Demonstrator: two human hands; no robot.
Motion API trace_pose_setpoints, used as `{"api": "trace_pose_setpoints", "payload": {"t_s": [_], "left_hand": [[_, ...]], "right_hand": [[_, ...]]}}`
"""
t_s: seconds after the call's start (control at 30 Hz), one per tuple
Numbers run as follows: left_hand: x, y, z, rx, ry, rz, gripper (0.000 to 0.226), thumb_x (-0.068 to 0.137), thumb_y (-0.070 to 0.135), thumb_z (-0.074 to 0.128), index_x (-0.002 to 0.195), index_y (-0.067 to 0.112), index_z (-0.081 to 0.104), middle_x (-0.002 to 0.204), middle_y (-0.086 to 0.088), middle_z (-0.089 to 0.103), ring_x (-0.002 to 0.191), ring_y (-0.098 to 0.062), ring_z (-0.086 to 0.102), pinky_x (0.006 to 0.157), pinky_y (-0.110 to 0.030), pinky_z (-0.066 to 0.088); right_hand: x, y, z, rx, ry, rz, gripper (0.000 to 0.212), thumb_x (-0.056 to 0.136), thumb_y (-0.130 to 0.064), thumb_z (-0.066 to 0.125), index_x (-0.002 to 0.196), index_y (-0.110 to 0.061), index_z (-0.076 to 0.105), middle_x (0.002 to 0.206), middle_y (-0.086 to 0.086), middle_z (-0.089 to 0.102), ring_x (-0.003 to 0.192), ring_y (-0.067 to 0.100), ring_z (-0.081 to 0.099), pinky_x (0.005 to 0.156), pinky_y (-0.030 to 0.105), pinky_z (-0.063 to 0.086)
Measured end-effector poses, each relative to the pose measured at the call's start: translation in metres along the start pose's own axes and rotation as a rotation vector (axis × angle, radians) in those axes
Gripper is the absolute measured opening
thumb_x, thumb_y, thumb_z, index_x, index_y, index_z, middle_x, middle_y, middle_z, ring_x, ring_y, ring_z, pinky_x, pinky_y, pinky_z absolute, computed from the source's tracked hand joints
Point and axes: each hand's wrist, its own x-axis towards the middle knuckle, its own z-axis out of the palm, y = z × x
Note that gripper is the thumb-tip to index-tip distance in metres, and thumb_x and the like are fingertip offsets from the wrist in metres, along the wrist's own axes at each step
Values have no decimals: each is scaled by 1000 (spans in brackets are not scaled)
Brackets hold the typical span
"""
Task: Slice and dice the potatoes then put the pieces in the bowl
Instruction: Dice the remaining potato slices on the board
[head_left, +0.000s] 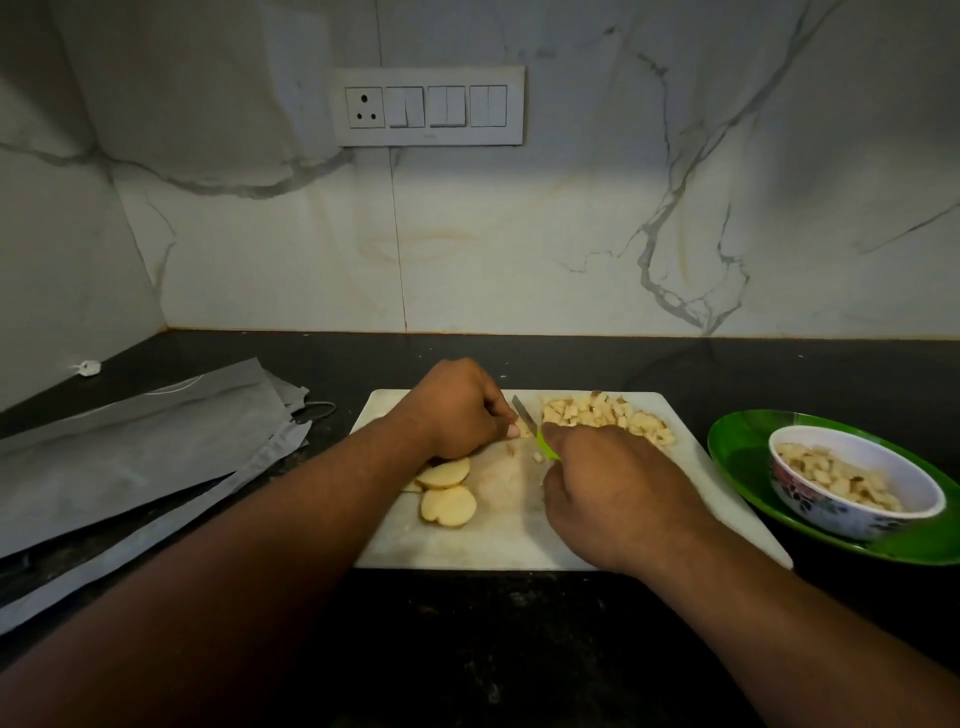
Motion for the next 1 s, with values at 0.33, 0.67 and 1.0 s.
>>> {"api": "trace_pose_setpoints", "payload": {"t_s": [0.33,0.67,1.0], "left_hand": [[4,2,2,11,-12,-44,6,85,28,86,91,26,84,90,17,77,86,2,67,86,-22,54],[5,-9,-1,4,11,-65,13,78,44,89,84,35,83,86,19,77,88,0,67,86,-27,56],[6,-6,0,-12,6,-57,12,82,38,87,84,27,84,84,17,77,85,-1,68,79,-24,55]], "right_hand": [[-38,-13,-4,-60,-149,-7,67,90,-25,55,152,-15,31,119,6,60,105,25,59,83,36,50],[-23,-16,-4,-183,28,31,67,93,-23,48,155,-18,23,113,6,64,97,25,62,67,32,42],[-10,-16,18,-159,38,32,65,92,-19,46,154,-19,26,107,6,65,93,26,62,65,32,39]]}}
